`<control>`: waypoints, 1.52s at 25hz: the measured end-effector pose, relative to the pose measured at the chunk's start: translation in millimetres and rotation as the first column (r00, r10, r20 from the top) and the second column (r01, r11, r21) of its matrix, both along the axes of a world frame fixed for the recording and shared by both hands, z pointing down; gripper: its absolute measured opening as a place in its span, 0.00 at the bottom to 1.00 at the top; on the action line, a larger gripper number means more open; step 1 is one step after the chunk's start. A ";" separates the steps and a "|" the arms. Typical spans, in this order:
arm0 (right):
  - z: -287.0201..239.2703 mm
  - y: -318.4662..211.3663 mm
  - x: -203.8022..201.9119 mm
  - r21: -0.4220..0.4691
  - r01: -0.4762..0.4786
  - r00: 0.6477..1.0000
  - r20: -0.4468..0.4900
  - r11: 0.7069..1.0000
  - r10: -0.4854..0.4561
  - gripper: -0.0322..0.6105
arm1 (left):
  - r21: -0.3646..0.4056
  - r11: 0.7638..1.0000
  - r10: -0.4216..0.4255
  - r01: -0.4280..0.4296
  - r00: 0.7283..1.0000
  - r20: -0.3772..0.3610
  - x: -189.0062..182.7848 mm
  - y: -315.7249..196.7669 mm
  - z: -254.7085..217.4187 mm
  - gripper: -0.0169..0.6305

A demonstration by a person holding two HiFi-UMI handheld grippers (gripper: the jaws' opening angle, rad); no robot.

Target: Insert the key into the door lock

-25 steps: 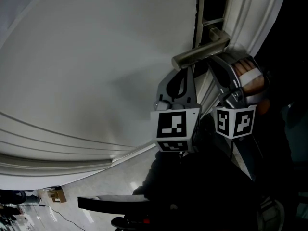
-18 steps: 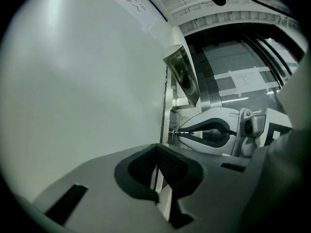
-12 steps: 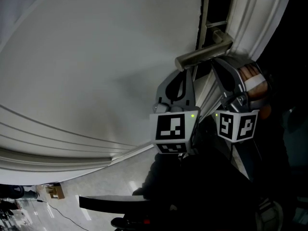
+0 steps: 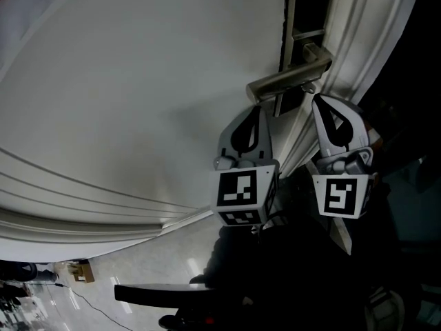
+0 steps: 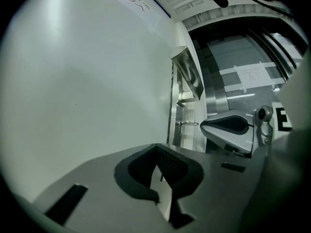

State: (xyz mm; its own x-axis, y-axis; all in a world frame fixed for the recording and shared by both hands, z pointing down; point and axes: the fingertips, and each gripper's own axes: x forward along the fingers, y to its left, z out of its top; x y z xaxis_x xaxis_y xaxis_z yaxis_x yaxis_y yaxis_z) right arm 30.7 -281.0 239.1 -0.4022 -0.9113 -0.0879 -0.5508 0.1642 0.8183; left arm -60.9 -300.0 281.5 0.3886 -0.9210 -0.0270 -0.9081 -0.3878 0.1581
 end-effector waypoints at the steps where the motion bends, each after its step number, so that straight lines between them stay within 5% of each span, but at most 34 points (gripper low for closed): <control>1: -1.2 2.2 0.3 -0.017 0.020 0.997 0.069 1.000 -0.018 0.05 | -0.004 1.000 -0.004 0.004 1.000 0.003 -0.3 0.6 1.3 0.03; 4: 0.1 6.1 1.5 -0.071 0.071 0.974 0.221 0.995 -0.053 0.05 | -0.008 1.000 -0.007 0.007 1.000 0.020 0.9 0.9 5.0 0.03; 7: 5.8 7.8 1.5 -0.103 0.095 0.959 0.277 0.990 -0.063 0.05 | -0.015 1.000 -0.008 0.008 1.000 0.031 2.6 2.7 7.7 0.03; 38: 9.6 17.8 -15.2 -0.119 0.165 0.954 0.271 0.979 -0.128 0.05 | -0.020 1.000 -0.021 0.022 0.999 0.027 4.9 11.2 10.2 0.03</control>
State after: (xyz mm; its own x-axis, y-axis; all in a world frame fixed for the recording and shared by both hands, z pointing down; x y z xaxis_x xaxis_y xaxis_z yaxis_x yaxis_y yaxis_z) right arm 15.5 -263.2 248.8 -0.5125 -0.8545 -0.0841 -0.7028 0.3611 0.6129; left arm -56.0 -288.8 291.7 0.3693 -0.9293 0.0014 -0.9201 -0.3654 0.1412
